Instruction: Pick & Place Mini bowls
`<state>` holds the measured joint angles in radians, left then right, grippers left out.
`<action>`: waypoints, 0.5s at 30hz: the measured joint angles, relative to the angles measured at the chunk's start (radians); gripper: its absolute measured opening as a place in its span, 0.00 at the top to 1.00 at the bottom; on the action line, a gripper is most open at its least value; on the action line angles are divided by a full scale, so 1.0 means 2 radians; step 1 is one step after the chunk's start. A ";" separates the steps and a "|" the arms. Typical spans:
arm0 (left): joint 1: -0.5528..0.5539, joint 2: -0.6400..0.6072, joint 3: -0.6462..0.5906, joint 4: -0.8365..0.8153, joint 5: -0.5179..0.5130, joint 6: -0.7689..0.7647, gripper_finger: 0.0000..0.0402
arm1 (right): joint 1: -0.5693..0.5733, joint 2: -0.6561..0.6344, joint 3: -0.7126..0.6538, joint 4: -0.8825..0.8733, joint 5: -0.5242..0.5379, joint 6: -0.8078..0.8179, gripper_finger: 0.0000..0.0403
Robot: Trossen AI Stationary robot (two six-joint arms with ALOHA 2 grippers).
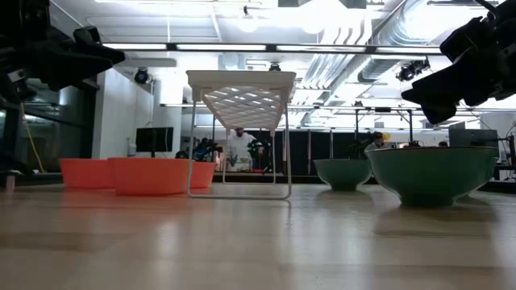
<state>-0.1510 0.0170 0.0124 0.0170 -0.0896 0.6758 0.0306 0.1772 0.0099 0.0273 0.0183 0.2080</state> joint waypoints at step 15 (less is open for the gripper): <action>0.000 0.000 0.001 0.004 0.009 -0.013 0.61 | 0.000 0.000 0.000 0.000 0.000 0.000 0.70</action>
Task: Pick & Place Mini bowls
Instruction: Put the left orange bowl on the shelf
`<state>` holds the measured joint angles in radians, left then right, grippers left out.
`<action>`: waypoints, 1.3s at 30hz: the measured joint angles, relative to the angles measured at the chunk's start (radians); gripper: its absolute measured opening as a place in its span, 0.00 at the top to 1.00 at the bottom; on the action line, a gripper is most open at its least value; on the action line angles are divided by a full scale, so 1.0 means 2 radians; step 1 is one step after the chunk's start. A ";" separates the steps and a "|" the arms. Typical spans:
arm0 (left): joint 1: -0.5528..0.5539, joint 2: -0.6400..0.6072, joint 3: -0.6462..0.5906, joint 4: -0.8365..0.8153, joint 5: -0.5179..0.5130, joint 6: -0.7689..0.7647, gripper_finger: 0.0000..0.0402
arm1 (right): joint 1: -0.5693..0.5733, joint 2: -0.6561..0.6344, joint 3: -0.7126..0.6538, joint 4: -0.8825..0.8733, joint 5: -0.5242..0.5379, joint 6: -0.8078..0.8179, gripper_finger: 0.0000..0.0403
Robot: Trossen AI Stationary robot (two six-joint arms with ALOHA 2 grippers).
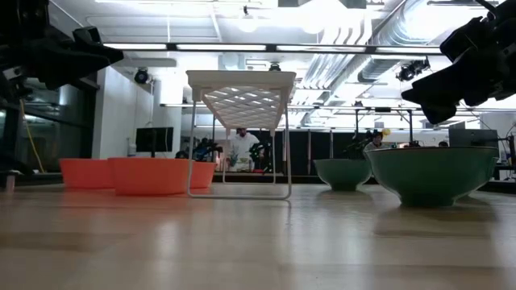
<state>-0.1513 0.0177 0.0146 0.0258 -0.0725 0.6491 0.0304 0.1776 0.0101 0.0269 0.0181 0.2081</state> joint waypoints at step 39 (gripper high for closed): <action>0.001 0.264 0.408 -0.621 -0.175 -0.419 0.61 | 0.000 0.000 0.000 0.000 0.000 0.000 0.70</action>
<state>-0.1490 0.5449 0.8308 -1.2169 -0.4218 -0.1897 0.0303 0.1772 0.0097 0.0273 0.0181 0.2081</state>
